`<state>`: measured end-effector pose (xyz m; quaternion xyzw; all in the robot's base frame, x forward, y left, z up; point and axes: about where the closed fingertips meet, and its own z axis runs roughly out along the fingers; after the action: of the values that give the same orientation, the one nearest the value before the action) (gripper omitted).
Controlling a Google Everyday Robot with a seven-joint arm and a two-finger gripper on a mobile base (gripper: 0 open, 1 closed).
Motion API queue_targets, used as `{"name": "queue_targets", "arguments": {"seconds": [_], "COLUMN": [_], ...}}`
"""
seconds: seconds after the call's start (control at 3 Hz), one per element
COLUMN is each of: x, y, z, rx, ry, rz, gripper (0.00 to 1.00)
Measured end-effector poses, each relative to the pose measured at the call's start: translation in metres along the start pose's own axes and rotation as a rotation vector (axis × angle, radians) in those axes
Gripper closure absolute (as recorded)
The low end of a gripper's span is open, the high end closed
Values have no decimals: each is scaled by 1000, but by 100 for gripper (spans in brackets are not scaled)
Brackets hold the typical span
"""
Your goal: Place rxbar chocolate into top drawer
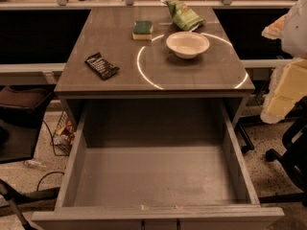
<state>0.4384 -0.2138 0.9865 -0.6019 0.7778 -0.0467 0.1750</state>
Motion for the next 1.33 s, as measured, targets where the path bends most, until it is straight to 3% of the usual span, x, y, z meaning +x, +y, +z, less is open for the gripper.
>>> {"name": "queue_targets", "arguments": {"seconds": [0.33,0.67,1.0,1.33], "x": [0,-2,-21,-73], "y": [0,-6,-32,-83], "z": [0,-1,9,16], "rx": [0,32,91,224], "ry": [0,-23,-115,-317], "rz": [0,19,50,66], "gripper": [0,0,0,0]}}
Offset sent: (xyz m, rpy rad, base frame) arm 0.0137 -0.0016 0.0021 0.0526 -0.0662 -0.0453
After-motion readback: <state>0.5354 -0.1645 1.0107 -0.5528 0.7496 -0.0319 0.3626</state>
